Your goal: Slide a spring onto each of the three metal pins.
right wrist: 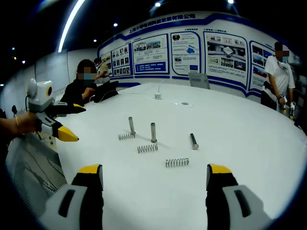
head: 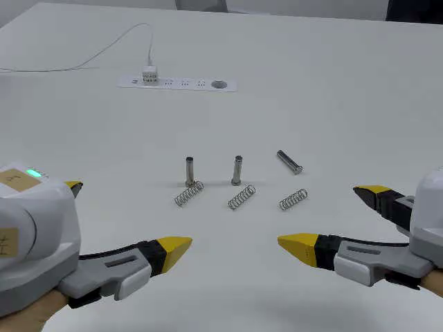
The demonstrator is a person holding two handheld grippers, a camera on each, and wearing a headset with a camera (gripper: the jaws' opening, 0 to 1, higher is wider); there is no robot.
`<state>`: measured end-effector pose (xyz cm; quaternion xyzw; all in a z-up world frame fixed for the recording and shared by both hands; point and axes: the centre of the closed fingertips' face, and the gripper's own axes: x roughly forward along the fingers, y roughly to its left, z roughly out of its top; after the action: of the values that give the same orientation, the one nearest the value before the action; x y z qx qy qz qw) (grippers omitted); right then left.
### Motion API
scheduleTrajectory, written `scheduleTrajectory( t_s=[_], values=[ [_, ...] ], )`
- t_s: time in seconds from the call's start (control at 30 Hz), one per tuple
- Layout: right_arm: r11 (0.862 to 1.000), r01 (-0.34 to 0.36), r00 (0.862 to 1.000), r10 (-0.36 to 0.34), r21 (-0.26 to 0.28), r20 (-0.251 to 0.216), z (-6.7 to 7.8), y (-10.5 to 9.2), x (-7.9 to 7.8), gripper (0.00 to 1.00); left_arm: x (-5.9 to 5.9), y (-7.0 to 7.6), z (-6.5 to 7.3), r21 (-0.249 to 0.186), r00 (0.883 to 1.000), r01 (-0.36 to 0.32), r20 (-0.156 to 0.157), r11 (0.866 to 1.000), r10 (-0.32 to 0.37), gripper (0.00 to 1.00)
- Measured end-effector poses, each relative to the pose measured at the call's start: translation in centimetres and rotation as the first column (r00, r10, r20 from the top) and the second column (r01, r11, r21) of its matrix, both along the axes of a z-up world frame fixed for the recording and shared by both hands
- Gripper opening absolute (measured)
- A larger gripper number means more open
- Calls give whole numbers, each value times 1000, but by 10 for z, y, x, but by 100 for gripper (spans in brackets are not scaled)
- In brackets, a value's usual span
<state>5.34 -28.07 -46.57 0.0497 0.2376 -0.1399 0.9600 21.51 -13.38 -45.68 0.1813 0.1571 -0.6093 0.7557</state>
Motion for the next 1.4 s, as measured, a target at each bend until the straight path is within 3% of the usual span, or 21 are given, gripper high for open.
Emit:
scheduleTrajectory(
  t_s=[0.2,0.73,1.17,1.4],
  values=[
    [1000,-2,1000,2,-7,-2,0,0,0,89,-3,0,-3,28,999,19,25,999,-20,98],
    [1000,-11,1000,11,-9,-6,0,2,1,85,-1,0,-2,2,1000,3,-27,1000,-3,97],
    [1000,28,1000,-28,7,10,4,-4,-2,70,-2,-2,3,-36,997,-12,-77,999,9,97],
    [999,46,999,-46,21,-1,6,-11,-1,64,-5,-3,3,-38,997,-2,-83,999,-1,97]
  ],
)
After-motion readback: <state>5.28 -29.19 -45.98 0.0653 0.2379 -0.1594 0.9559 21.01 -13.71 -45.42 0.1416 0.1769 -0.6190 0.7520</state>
